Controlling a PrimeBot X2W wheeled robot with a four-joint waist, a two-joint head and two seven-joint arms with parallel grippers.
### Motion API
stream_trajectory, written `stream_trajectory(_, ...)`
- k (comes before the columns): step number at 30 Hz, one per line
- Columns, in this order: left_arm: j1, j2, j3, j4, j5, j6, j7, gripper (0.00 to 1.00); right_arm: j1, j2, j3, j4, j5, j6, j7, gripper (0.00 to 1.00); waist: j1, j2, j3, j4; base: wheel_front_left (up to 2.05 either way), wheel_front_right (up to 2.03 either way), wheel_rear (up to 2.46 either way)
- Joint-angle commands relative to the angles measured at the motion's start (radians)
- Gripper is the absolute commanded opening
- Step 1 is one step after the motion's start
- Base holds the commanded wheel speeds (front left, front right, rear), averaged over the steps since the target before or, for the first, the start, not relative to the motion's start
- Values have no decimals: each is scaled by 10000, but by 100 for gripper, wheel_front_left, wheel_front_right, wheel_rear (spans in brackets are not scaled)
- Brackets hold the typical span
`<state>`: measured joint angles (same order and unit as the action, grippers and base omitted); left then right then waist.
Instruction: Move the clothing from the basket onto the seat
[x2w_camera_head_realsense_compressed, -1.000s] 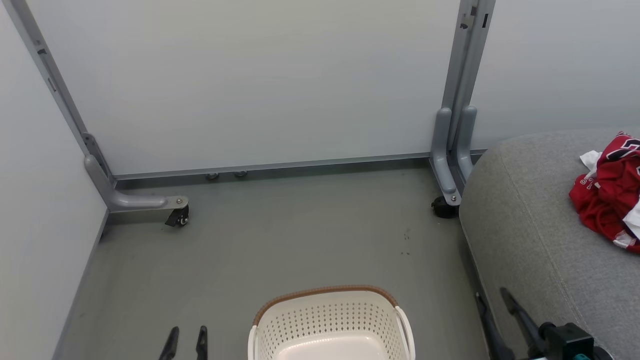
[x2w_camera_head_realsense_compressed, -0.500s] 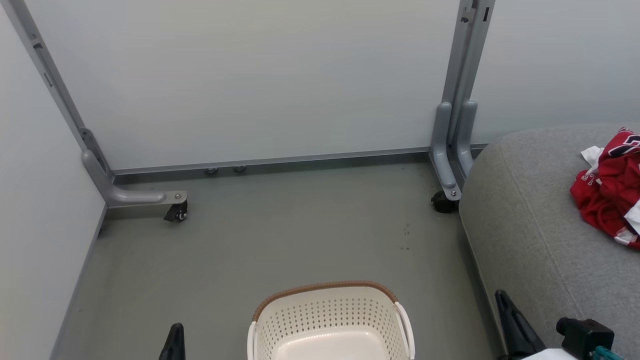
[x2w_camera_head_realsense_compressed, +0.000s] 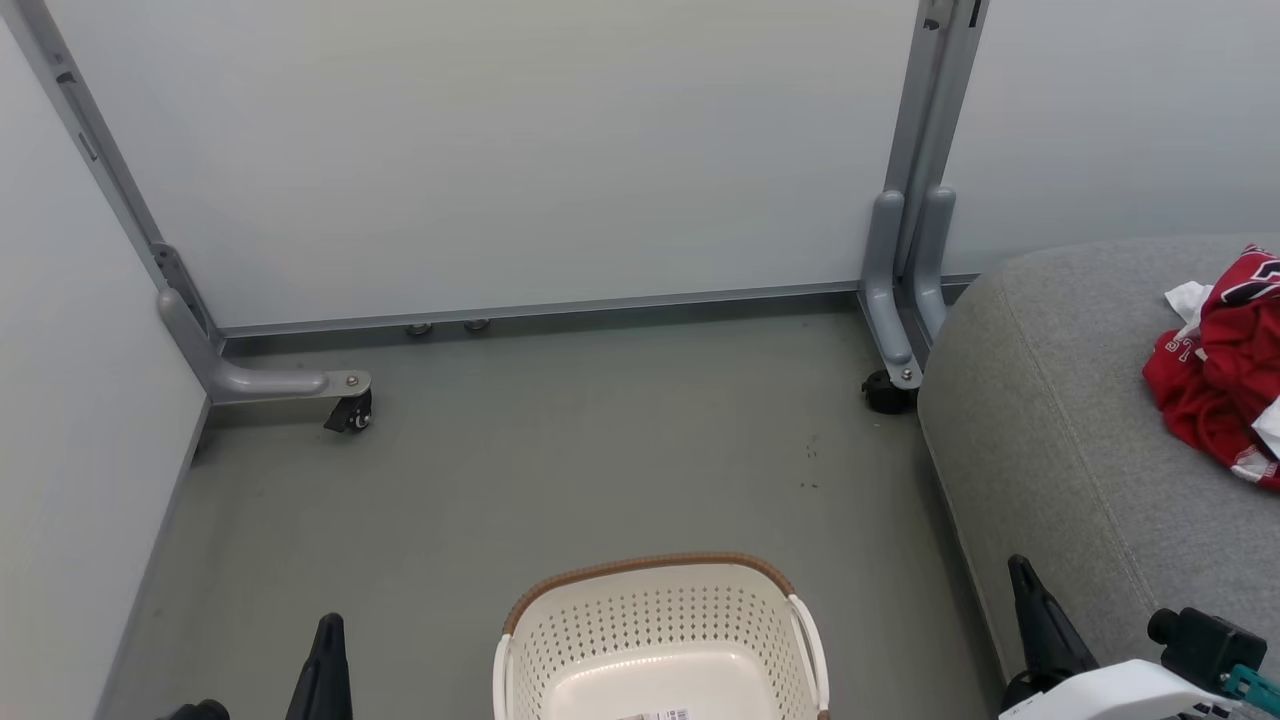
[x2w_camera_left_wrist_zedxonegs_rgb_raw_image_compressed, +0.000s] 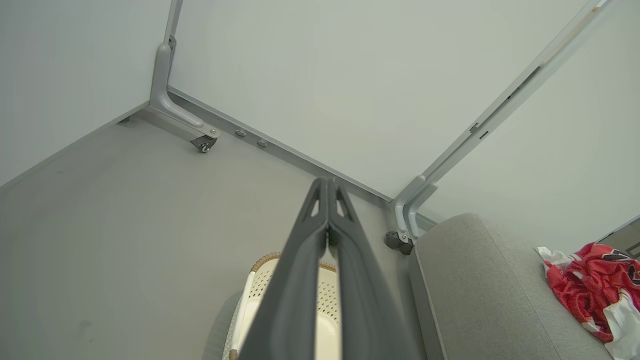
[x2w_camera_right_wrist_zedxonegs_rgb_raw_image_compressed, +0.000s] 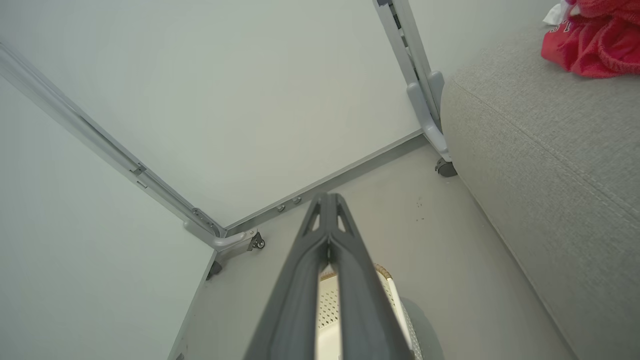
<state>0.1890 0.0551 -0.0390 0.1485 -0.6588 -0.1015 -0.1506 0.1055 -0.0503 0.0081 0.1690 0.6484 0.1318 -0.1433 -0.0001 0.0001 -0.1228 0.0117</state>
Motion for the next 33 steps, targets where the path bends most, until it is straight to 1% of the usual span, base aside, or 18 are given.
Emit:
stream_trajectory(1, -377, 84, 72, -77, -398, -47, 71, 0, -326, -81, -75, -77, 385, -5, 85, 0, 1, -1, 21, -2, 0, 0, 0)
stream_trajectory(16, -963, 114, 330, 129, -2462, -109, 583, 0, -745, -94, -296, 97, 2441, -7, 606, 0, 1, -1, 212, -20, 0, 0, 0)
stream_trajectory(33, -1535, 126, 601, 344, -4437, -161, 1094, 0, -1140, -98, -523, 273, 4421, -8, 1118, 0, 1, -1, 429, -40, 0, 0, 0)
